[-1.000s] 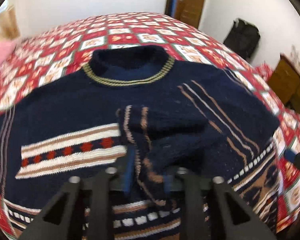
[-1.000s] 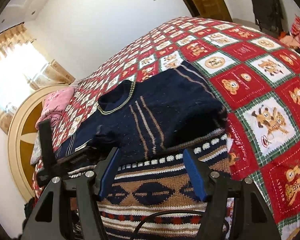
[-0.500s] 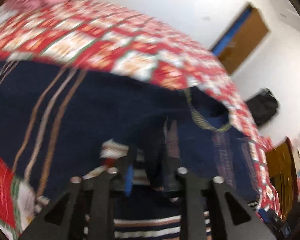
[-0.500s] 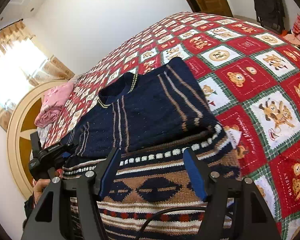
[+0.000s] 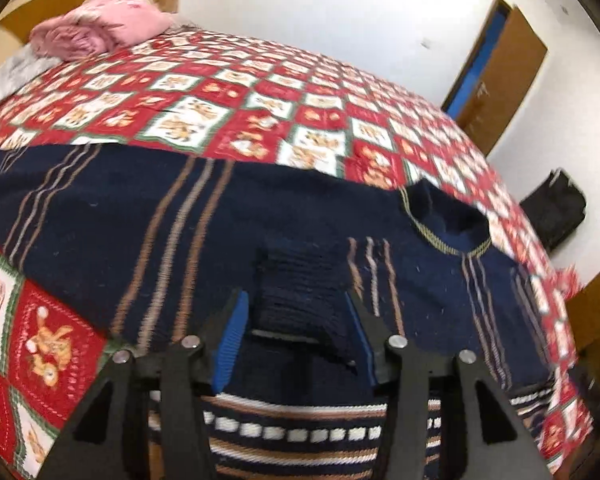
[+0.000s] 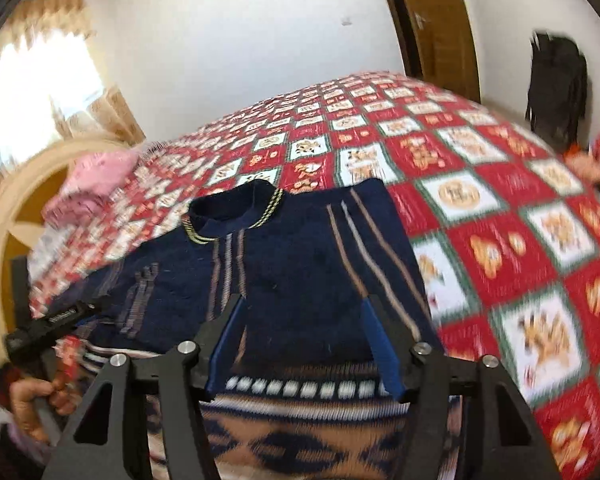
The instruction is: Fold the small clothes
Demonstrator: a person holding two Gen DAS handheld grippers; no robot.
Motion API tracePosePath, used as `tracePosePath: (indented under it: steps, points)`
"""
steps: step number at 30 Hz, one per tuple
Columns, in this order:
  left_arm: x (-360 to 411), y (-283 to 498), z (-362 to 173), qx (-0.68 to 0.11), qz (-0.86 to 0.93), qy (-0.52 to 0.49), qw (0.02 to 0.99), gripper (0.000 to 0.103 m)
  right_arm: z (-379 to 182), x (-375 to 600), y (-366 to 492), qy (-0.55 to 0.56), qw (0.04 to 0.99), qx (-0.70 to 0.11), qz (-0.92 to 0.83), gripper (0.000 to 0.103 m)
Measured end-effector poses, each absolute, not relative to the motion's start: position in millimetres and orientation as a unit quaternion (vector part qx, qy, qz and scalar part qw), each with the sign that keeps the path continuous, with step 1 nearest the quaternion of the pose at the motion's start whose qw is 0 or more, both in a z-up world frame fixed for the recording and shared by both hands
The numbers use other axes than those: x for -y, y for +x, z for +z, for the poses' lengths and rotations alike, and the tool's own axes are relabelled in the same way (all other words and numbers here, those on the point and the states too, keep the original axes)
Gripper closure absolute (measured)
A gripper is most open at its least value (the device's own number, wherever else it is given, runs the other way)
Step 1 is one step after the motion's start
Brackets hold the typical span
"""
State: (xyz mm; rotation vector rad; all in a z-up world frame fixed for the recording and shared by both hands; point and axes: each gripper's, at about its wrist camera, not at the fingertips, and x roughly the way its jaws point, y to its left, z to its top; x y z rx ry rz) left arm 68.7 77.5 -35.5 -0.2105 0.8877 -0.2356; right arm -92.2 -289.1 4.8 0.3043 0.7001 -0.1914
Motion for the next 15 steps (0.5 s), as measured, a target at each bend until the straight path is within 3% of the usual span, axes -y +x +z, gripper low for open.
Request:
tracePosePath:
  steps: [4,6,8,15]
  points:
    - [-67,81,-49,-0.443,-0.091,-0.077,0.889,0.049,-26,302,-72,0.148,0.903,-0.386,-0.115,0.048]
    - [-64,86,-55,-0.449,-0.078,-0.059,0.888,0.047,-47,316,-76,0.181,0.888,-0.406,-0.119,0.059]
    - [-63,85,-58,-0.451,-0.077,-0.053,0.887,0.045,-47,320,-85,0.179,0.898,-0.385,-0.115,0.064]
    - [-67,79,-52,-0.453,-0.092,-0.045,0.886,0.040,-31,317,-93,0.176,0.889,-0.397,-0.149,0.064]
